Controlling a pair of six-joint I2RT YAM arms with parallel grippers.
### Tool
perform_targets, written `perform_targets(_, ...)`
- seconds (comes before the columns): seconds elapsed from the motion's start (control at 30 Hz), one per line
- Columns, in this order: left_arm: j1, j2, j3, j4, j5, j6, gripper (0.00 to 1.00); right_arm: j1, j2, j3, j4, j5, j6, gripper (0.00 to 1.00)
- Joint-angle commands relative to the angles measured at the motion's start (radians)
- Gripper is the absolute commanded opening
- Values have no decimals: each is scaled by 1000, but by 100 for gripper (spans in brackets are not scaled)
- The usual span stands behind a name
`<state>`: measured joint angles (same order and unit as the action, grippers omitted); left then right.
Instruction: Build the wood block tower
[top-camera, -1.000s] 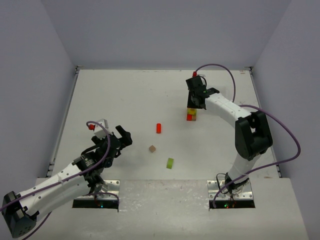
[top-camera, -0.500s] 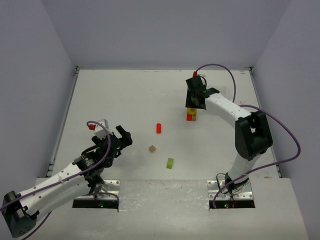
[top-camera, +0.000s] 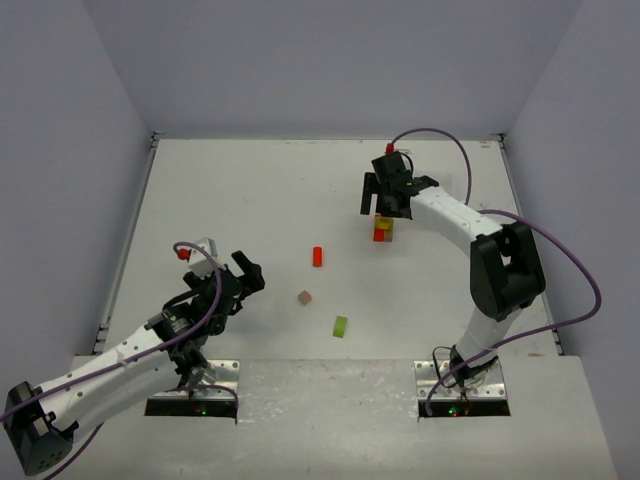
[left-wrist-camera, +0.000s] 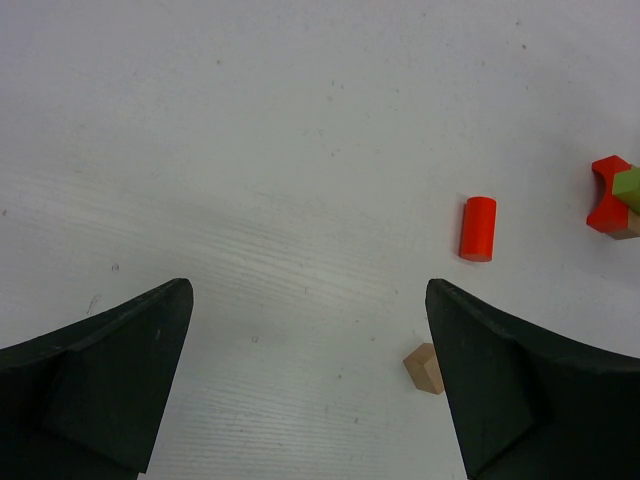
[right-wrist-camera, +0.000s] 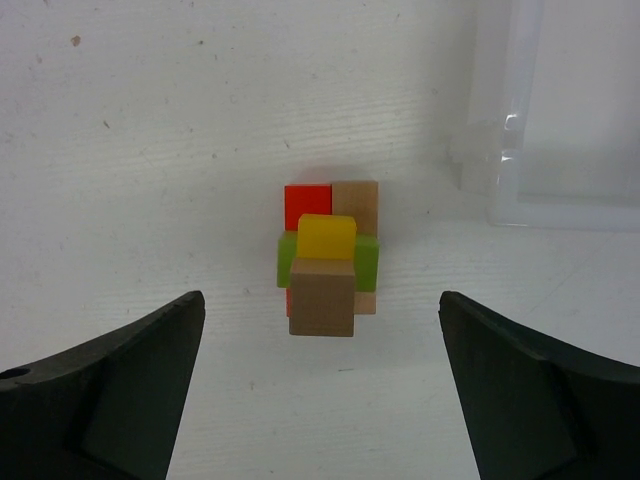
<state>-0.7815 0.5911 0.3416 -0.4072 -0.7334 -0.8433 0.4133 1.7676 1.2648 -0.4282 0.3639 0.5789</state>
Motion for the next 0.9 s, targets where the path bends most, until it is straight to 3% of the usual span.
perform_targets(0.0,7,-5,14,22,-12,-3,100,-5,-35,15,-6,54,-8,99)
perform_targets(0.33,8,-5,14,22,-13,-4,100,-4,-37,13,3,-8,-80,99)
perform_targets(0.53,8,21,26,55,42,44,100,-4,-188,-74,16,-61,-153,99)
perform_targets(0.7,8,55,39,83,104,77,100,13,-409,-278,101,-201,-225,99)
perform_targets(0.87,7,64,49,109,182,83,100,145,-605,-522,208,-298,-335,99)
